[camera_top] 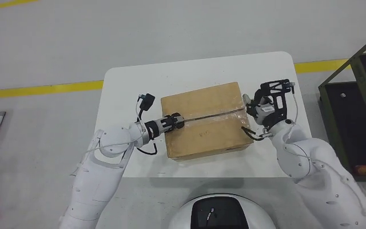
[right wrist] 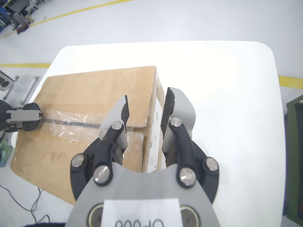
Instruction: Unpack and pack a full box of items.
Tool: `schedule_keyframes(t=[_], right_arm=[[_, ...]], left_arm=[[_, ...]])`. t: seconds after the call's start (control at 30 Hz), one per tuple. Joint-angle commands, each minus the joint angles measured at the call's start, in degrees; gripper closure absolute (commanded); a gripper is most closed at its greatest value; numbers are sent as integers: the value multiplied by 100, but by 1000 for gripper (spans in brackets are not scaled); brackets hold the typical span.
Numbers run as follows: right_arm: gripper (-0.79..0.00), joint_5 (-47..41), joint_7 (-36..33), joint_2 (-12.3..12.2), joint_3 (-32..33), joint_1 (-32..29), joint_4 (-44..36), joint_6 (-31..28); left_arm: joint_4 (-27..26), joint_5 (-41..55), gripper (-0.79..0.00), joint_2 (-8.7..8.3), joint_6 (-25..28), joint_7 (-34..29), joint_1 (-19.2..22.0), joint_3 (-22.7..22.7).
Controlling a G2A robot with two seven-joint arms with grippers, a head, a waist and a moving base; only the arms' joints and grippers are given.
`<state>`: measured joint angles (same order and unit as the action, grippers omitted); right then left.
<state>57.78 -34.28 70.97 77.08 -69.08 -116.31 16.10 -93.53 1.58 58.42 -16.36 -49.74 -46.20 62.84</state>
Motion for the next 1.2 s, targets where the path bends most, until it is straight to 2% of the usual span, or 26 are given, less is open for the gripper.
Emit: schedule_keyframes(t=[0.0, 0.1, 0.13, 0.17, 0.2, 0.43, 0.63, 0.9, 1.17], right_arm=[[-292, -331, 53, 4, 216, -49, -129, 47], [-148, -881, 178, 12, 509, -159, -281, -3], [-15, -1103, 236, 18, 584, -197, -317, -47], [0, -1403, 308, 27, 661, -230, -343, -113], [0, -1661, 373, 33, 735, -261, -354, -204], [0, -2998, 592, 59, 939, -352, -153, -940], [0, -3742, 402, 73, 748, -134, 346, -1466], [0, -4119, -86, 178, -361, 821, 1362, -1719], [0, -4271, -534, 399, -1640, 1979, 2334, -1760]], left_arm=[[1, 1, 0, 6, 2, -8, 7, -17], [-2, 23, 0, 12, 8, -12, 18, -11], [-4, 35, -179, 13, 8, -12, 17, -2], [-9, 65, -360, 13, 6, -9, 13, 15], [-24, 103, -785, 14, 9, -13, 10, 35], [-226, 376, -785, -20, 161, -52, -110, 339], [-456, 605, -785, -123, 200, -31, -394, 1007], [-735, 826, -785, -284, 92, 378, -1128, 2301], [-613, 722, -785, -381, 96, 491, -1654, 3005]])
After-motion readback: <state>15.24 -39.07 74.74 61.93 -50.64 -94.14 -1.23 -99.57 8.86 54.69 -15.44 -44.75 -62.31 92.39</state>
